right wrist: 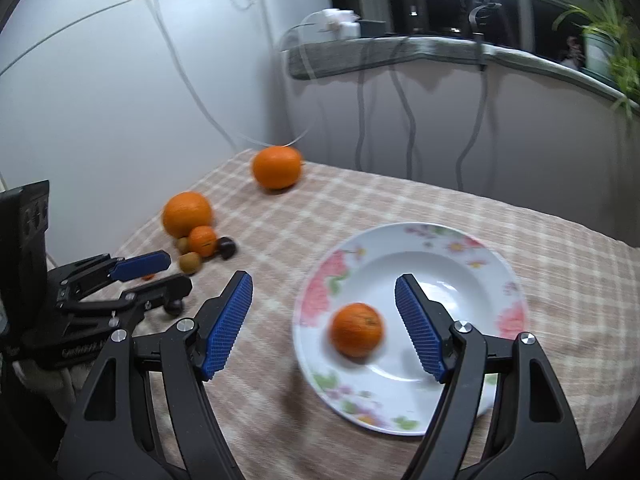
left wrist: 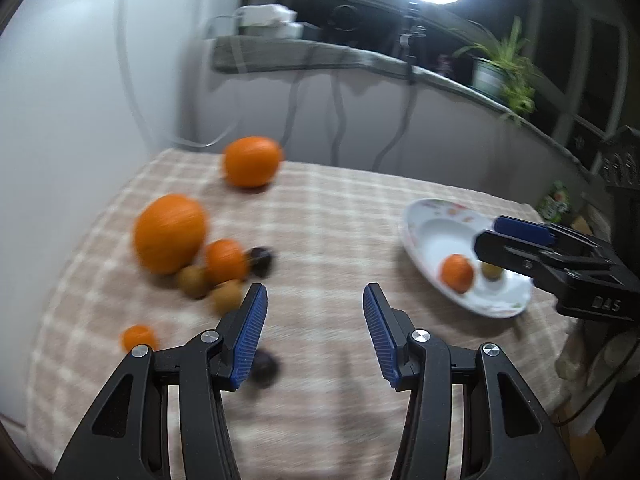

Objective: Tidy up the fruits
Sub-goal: 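Grasp a small tangerine with the left tool while the right tool grasps a dark plum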

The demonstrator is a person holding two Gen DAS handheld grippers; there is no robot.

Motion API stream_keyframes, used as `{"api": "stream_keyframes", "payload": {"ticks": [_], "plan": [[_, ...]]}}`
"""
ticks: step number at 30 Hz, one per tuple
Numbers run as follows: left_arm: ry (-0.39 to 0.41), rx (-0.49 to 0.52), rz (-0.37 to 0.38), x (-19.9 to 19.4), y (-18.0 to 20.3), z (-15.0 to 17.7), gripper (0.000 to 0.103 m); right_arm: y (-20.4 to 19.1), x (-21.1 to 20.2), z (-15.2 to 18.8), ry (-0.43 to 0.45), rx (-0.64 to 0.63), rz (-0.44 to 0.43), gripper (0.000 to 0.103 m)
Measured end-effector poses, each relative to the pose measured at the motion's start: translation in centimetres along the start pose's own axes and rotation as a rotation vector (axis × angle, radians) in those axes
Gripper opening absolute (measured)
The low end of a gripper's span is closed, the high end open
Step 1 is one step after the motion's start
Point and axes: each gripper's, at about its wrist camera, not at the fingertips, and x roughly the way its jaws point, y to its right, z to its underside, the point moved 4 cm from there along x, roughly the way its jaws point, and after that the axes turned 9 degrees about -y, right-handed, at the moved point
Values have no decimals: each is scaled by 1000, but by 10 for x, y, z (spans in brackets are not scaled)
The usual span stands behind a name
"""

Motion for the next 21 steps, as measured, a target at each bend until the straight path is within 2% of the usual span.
{"api": "stream_keyframes", "payload": {"ticks": [9,16,21], "plan": [[-8,-110,-96,-12,-60,19,49,-53,28,0,-53,-97,-101,77],[-29,-189,-118,-11,-92,33,49,-91,53,5,-113,-164,-183,76],[-47,-224,-98,-6,-105,37,48,-112,73,12,-170,-192,-230,66]]}}
